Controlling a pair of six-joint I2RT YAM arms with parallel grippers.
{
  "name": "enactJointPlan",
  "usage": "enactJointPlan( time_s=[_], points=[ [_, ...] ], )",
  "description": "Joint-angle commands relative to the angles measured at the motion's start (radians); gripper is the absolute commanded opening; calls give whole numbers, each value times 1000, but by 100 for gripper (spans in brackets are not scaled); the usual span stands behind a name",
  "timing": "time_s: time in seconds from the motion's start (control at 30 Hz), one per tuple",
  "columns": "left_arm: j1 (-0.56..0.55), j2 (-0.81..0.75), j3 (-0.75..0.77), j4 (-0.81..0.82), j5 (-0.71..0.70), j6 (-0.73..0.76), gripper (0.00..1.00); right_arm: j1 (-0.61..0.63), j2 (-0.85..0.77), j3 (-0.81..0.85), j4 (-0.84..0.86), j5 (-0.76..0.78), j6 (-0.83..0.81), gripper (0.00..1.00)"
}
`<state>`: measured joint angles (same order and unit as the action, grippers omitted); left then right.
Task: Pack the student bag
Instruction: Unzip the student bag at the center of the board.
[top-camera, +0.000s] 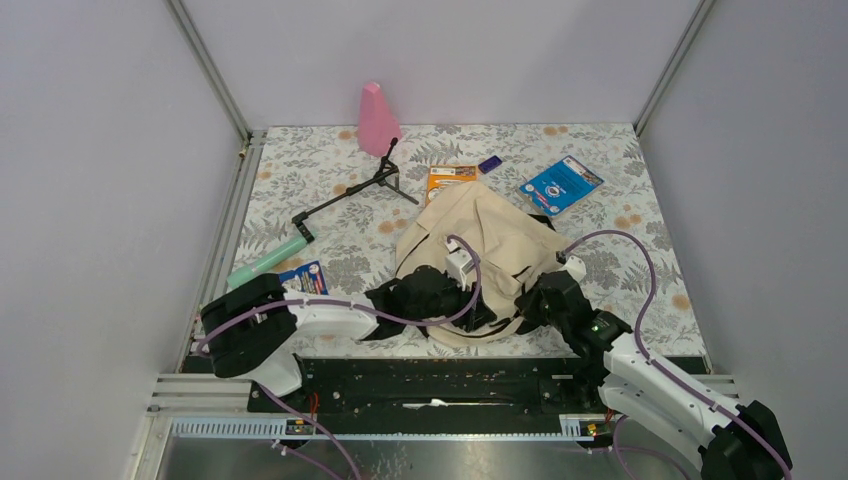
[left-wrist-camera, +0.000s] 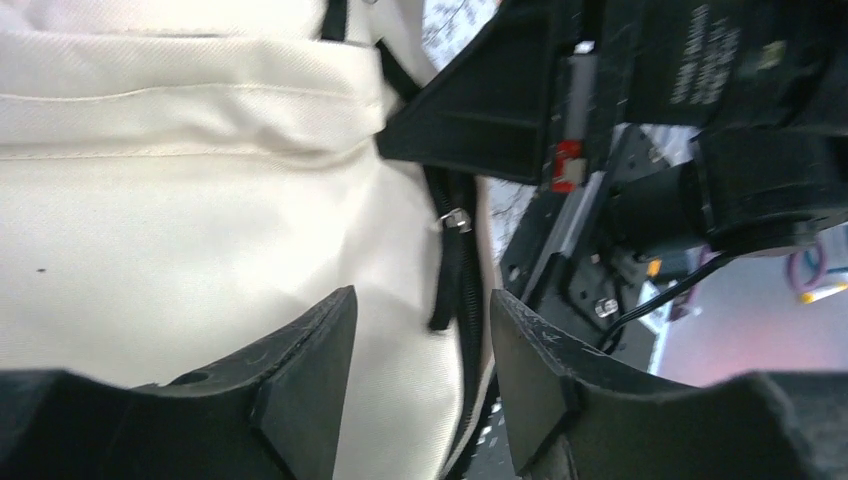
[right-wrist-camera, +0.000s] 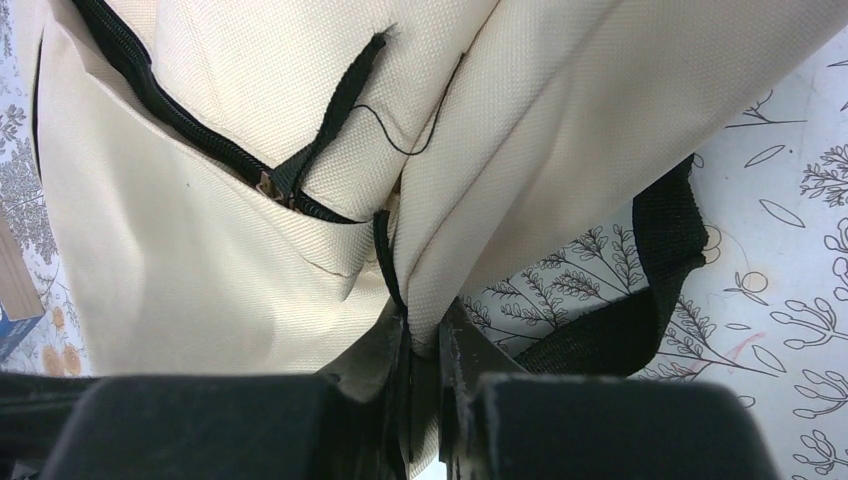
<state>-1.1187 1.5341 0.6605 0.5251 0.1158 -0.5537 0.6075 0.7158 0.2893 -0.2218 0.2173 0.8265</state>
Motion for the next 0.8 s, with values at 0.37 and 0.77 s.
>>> enactJointPlan(
  time_s=[0.37,0.77],
  points=[
    [30,126,68,15,219,136,53,-5,2,23,107,4,-1,0],
    [7,215,135,41,248,126,57,-5,10,30,110,7,-6,0]
  ],
)
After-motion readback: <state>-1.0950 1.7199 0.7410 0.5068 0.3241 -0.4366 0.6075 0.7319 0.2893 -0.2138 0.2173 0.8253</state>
